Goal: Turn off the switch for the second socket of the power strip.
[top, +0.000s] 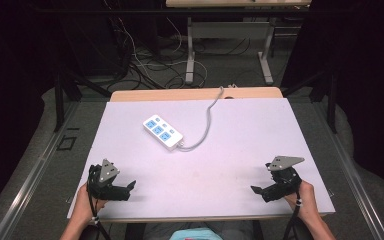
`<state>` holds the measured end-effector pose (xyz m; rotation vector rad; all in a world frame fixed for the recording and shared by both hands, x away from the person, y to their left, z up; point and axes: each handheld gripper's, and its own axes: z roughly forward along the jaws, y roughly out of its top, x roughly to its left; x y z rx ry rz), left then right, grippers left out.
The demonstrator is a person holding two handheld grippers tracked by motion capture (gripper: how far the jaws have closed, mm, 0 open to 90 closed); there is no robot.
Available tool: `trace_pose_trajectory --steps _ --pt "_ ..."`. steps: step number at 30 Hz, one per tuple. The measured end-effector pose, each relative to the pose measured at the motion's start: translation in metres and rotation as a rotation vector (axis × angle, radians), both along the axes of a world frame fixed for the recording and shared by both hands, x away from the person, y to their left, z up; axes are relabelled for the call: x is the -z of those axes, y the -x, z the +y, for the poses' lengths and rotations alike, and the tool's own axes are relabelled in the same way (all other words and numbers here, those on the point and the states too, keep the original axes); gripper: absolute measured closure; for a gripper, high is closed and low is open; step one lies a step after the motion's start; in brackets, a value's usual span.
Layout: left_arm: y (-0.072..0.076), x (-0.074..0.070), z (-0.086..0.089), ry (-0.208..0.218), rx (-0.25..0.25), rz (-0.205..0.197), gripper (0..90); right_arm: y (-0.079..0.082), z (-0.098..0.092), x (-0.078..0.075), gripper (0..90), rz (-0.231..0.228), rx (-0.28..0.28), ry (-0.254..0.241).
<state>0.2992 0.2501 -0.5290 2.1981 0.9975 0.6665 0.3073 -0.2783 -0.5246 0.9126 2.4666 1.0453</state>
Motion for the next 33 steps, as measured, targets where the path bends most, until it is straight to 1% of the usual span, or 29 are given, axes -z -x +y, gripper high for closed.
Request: trace_pose_trajectory --steps 1,5,8,9,11,12,13,16,17,19,20,21,23,24,26,27,29,31,32,33 --pt "0.000 0.000 0.000 0.007 0.001 -0.001 1.7 0.000 0.000 0.000 2.5 0.000 0.000 0.000" --pt "0.001 0.000 0.000 0.001 0.004 -0.001 1.7 -0.001 0.000 0.000 2.5 -0.004 -0.006 0.007" --pt "0.000 0.001 0.000 0.002 0.004 -0.004 1.7 -0.001 0.001 0.001 2.5 0.001 -0.003 0.000" --pt "0.000 0.000 0.000 -0.006 0.005 -0.003 1.7 0.000 0.001 0.000 2.5 0.013 -0.003 0.007" --pt "0.000 0.000 -0.001 -0.007 0.010 -0.001 1.7 0.000 0.001 0.001 2.5 0.005 -0.002 0.009" --pt "0.000 0.000 -0.001 -0.007 0.010 -0.001 1.7 0.000 0.001 0.001 2.5 -0.006 0.004 0.003" --pt "0.000 0.000 -0.001 -0.007 0.010 0.003 1.7 0.000 0.000 0.001 2.5 -0.005 0.004 0.002" --pt "-0.002 -0.002 -0.002 -0.013 0.003 -0.006 1.9 0.000 0.001 0.001 2.5 0.007 -0.006 0.007" --pt "-0.003 -0.002 -0.002 -0.006 0.001 -0.008 2.0 0.000 0.001 0.001 2.5 0.013 0.000 0.008" --pt "-0.004 -0.003 -0.002 -0.013 -0.003 -0.003 2.0 -0.001 0.001 0.001 2.5 0.010 -0.003 0.013" --pt "-0.005 -0.003 -0.001 -0.012 -0.004 -0.003 2.1 -0.001 0.001 0.001 2.5 -0.001 -0.007 0.017" --pt "-0.006 -0.003 -0.001 -0.004 -0.008 -0.006 2.1 -0.001 0.001 0.001 2.5 -0.001 -0.007 0.017" --pt "-0.007 -0.003 -0.001 -0.004 -0.009 -0.004 2.0 0.000 0.001 0.001 2.5 0.010 0.001 0.013" --pt "-0.007 -0.004 -0.001 -0.008 -0.011 0.000 2.0 -0.001 0.001 0.001 2.5 0.004 -0.003 0.013" --pt "-0.009 -0.004 -0.002 -0.008 -0.014 -0.010 2.0 -0.001 0.001 0.001 2.5 0.008 -0.005 0.012" --pt "-0.009 -0.005 -0.002 -0.017 -0.019 -0.011 2.0 -0.001 0.001 0.001 2.5 0.008 -0.005 0.012" --pt "-0.011 -0.005 -0.004 -0.011 -0.017 -0.008 2.0 0.000 0.001 0.001 2.5 0.012 -0.004 0.015" --pt "-0.012 -0.006 -0.006 -0.022 -0.027 -0.014 2.1 0.000 0.001 0.001 2.6 0.014 -0.005 0.016" --pt "-0.012 -0.007 -0.006 -0.027 -0.022 -0.007 2.0 0.000 0.001 0.001 2.6 0.019 -0.006 0.021" --pt "-0.013 -0.007 -0.008 -0.028 -0.025 -0.011 2.0 -0.001 0.001 0.001 2.6 0.012 -0.005 0.014"
